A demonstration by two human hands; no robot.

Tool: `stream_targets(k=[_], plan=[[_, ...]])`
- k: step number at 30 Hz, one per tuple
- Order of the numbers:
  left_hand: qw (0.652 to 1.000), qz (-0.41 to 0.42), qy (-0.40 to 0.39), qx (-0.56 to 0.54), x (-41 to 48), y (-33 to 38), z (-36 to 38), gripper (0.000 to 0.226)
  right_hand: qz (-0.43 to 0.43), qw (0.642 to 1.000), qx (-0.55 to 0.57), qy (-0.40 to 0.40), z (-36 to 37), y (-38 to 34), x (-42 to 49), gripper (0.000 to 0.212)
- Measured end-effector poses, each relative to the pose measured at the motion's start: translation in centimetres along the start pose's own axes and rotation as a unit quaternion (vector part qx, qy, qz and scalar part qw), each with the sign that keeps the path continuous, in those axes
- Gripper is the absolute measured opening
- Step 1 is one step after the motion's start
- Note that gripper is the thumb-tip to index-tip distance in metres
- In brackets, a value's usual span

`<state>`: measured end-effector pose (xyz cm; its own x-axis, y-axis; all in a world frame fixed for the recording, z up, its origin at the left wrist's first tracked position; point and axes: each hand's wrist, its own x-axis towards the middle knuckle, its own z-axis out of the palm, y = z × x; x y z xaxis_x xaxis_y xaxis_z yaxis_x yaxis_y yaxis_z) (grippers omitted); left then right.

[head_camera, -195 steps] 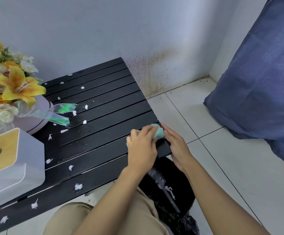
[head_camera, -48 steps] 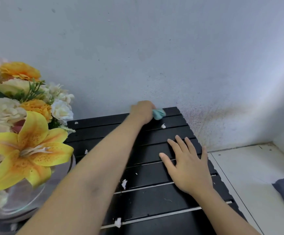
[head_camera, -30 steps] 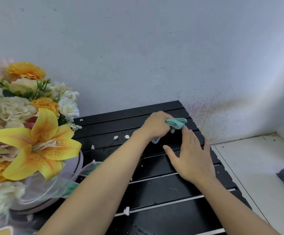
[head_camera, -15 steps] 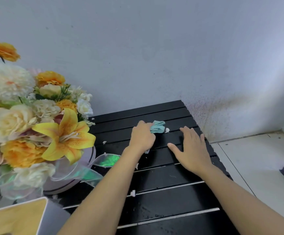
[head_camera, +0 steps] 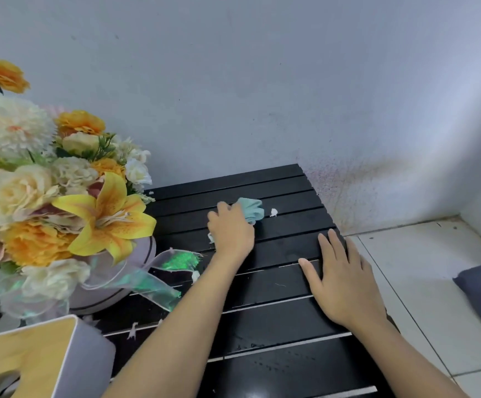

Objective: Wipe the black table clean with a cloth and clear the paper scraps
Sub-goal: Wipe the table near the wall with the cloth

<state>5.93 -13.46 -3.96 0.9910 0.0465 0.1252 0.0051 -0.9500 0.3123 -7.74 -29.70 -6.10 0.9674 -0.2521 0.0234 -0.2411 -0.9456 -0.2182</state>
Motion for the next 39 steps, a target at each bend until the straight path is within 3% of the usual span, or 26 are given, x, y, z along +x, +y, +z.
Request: stream_targets(k=[2, 4, 6, 8, 10, 12, 16, 18, 19, 20, 22, 24, 26, 27, 29, 31, 34, 36, 39], plan=[[0.99, 0.105, -0.084, -0.052, -1.4, 1.3, -0.1, 0.046, -0.004, 1.0, 0.009, -0.002, -0.2, 0.1, 0.0, 0.073], [0.973, 0.109, -0.145, -0.145, 0.9, -0.2, -1.3, 0.031, -0.008, 1.0, 0.015, 0.001, -0.2, 0.2, 0.0, 0.073], [0.982, 0.051, -0.088, -0.158, 4.4, -2.6, -3.0, 0.025, -0.007, 1.0, 0.011, 0.007, -0.1, 0.2, 0.1, 0.074], [0.996, -0.04, -0.013, -0.084, 6.7, -5.1, -3.7, 0.033, -0.007, 1.0, 0.004, 0.009, 0.0, 0.1, 0.1, 0.078], [0.994, -0.109, -0.007, -0.003, 6.8, -5.6, -3.1, 0.04, -0.006, 1.0, 0.006, 0.009, 0.1, 0.1, 0.1, 0.081], [0.993, -0.112, -0.005, 0.031, 5.3, -4.3, -1.8, 0.045, -0.006, 1.0, 0.008, 0.01, 0.1, 0.1, 0.0, 0.082], [0.998, 0.058, -0.023, -0.009, -0.7, 0.0, 0.1, 0.057, -0.007, 1.0, 0.002, 0.011, 0.2, 0.0, -0.1, 0.082], [0.976, 0.153, -0.121, -0.095, -3.0, 1.3, -0.7, 0.051, -0.007, 1.0, 0.002, 0.013, 0.2, 0.1, -0.1, 0.08], [0.96, 0.162, -0.174, -0.149, -2.9, 1.2, -1.7, 0.04, -0.006, 1.0, 0.004, 0.013, 0.2, 0.1, -0.2, 0.079], [0.951, 0.154, -0.194, -0.185, -2.1, 0.8, -2.5, 0.03, -0.007, 1.0, 0.004, 0.014, 0.1, 0.1, -0.1, 0.079], [0.968, 0.076, -0.121, -0.207, 1.4, -0.8, -3.4, 0.026, -0.009, 1.0, 0.009, 0.012, 0.1, 0.1, -0.1, 0.079], [0.988, -0.05, -0.013, -0.144, 5.0, -2.7, -3.1, 0.035, -0.011, 1.0, 0.013, 0.007, 0.1, 0.1, 0.0, 0.078], [0.991, -0.127, 0.004, -0.048, 5.9, -2.8, -1.9, 0.045, -0.014, 1.0, 0.012, 0.006, 0.1, 0.1, 0.1, 0.078], [0.992, -0.123, 0.006, -0.016, 5.7, -2.0, -1.1, 0.045, -0.013, 1.0, 0.012, 0.008, 0.1, 0.0, 0.1, 0.079], [0.999, -0.049, 0.013, 0.016, 3.8, 0.6, 0.0, 0.047, -0.011, 1.0, 0.011, 0.01, 0.1, -0.1, 0.0, 0.08], [0.996, 0.083, -0.021, 0.003, 0.7, 2.8, 1.0, 0.055, -0.012, 1.0, 0.013, 0.006, 0.0, -0.1, 0.0, 0.079], [0.95, 0.215, -0.18, -0.135, -2.3, 3.8, -0.6, 0.039, -0.015, 1.0, 0.021, 0.009, -0.2, 0.2, -0.2, 0.077], [0.913, 0.176, -0.245, -0.275, -0.9, 2.9, -2.5, 0.02, -0.015, 0.999, 0.04, 0.009, -0.3, 0.2, -0.1, 0.072], [0.946, 0.027, -0.11, -0.303, 3.8, 0.7, -3.0, 0.017, -0.016, 0.998, 0.054, 0.002, -0.3, 0.2, 0.0, 0.069]])
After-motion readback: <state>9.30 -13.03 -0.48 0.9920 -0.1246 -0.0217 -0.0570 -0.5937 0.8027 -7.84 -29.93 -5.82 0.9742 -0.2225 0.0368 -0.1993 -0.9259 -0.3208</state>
